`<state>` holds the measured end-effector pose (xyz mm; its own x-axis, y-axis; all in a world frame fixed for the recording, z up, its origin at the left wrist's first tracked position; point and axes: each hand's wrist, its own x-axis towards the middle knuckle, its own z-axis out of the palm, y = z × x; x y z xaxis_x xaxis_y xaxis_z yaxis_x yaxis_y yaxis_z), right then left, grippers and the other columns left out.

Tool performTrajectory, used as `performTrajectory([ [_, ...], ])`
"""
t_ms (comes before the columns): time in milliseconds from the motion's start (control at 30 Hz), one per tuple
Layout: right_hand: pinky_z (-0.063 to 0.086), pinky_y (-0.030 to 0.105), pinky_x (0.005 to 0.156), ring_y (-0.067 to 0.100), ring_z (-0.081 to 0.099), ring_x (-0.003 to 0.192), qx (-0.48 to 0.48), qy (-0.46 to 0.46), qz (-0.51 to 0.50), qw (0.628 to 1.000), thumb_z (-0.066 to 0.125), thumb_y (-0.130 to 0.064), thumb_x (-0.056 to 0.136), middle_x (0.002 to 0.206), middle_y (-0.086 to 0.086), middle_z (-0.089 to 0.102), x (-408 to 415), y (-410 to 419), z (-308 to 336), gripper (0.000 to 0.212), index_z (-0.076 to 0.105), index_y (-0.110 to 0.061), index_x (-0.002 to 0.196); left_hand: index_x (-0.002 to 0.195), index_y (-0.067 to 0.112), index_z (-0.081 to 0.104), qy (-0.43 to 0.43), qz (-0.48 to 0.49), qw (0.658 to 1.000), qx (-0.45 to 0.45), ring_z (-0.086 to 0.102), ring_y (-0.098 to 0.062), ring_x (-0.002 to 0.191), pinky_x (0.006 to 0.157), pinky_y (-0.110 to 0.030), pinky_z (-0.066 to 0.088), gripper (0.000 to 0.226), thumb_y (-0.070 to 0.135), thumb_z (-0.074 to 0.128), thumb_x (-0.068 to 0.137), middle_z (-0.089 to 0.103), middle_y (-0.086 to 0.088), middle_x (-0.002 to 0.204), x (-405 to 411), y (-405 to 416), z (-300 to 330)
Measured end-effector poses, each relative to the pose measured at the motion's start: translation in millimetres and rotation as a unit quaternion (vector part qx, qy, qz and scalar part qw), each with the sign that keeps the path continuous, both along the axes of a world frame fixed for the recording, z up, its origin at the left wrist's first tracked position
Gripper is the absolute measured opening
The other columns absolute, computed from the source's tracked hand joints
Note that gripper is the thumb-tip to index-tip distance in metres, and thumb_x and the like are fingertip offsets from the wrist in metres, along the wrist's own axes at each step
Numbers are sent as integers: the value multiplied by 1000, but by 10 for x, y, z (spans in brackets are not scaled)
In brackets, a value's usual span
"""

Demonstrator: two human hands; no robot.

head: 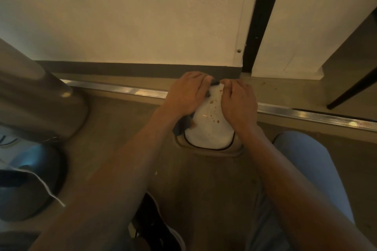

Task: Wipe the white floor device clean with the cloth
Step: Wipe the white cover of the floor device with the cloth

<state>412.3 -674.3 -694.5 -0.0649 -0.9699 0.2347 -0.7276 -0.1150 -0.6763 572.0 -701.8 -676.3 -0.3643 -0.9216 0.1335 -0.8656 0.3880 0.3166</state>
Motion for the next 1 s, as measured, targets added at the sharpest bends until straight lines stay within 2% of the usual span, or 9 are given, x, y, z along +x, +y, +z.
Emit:
performTrajectory([
  [67, 41, 33, 89, 19, 52, 95, 14, -5, -5, 1000, 35, -20, 106, 101, 8, 63, 6, 9, 3, 31, 64, -9, 105, 121, 14, 65, 101, 83, 990, 53, 57, -26, 115, 99, -36, 41, 45, 32, 27, 106, 65, -8, 123, 149, -36, -50],
  [167, 37, 29, 88, 13, 46, 93, 20, -1, 0, 1000, 35, -21, 106, 102, 5, 61, 16, 8, 15, 31, 64, -10, 108, 108, 6, 60, 95, 192, 964, 158, 57, -38, 109, 91, -42, 44, 39, 31, 31, 106, 64, -20, 118, 95, -267, -40],
  [267, 40, 32, 91, 16, 51, 93, 14, 4, 0, 1000, 35, -19, 106, 99, 5, 60, 14, 4, 28, 30, 64, -10, 105, 98, 16, 61, -16, 131, 983, 127, 59, -31, 104, 83, -37, 40, 36, 36, 31, 104, 64, -10, 109, -114, -292, 60],
  [433, 41, 34, 90, 21, 53, 95, 10, 9, 4, 1000, 37, -18, 104, 101, 10, 63, -4, 5, -7, 28, 63, -8, 105, 120, 34, 67, 87, 6, 996, 14, 54, -12, 118, 97, -30, 40, 42, 42, 29, 106, 64, 10, 126, 92, 0, -34],
  [500, 43, 34, 89, 22, 53, 97, 12, 7, 3, 1000, 36, -20, 105, 102, 9, 63, -2, 2, -26, 29, 64, -9, 106, 121, 30, 68, 94, 54, 992, 70, 56, -17, 117, 97, -30, 40, 41, 40, 30, 106, 65, 5, 126, 184, -108, -55],
  [600, 39, 29, 86, 14, 48, 95, 20, 6, -6, 1000, 35, -22, 106, 101, 5, 62, 14, -8, -29, 30, 64, -12, 106, 108, 19, 68, -4, 144, 979, 147, 60, -31, 109, 93, -39, 45, 43, 41, 31, 104, 66, -9, 117, 16, -316, 4],
  [667, 38, 28, 86, 12, 45, 92, 22, 9, -3, 1000, 35, -21, 106, 101, 6, 62, 10, -17, -19, 31, 64, -11, 106, 103, 23, 68, -45, 126, 984, 121, 60, -28, 104, 88, -39, 44, 41, 42, 32, 102, 66, -5, 112, -150, -323, 38],
  [833, 43, 37, 91, 24, 56, 96, 0, -1, -4, 1000, 38, -18, 105, 101, 11, 65, 2, -2, -7, 29, 64, -7, 105, 118, 30, 70, 69, 27, 997, -23, 56, -13, 118, 99, -31, 43, 43, 46, 33, 103, 67, 10, 123, -13, 6, -61],
  [1000, 40, 28, 87, 16, 52, 97, 16, -3, -8, 1000, 34, -25, 106, 100, 4, 62, 10, -22, -46, 32, 64, -12, 107, 109, 20, 71, 112, 193, 970, 93, 60, -25, 107, 93, -38, 44, 63, 54, 18, 105, 68, -4, 113, 66, -90, -52],
])
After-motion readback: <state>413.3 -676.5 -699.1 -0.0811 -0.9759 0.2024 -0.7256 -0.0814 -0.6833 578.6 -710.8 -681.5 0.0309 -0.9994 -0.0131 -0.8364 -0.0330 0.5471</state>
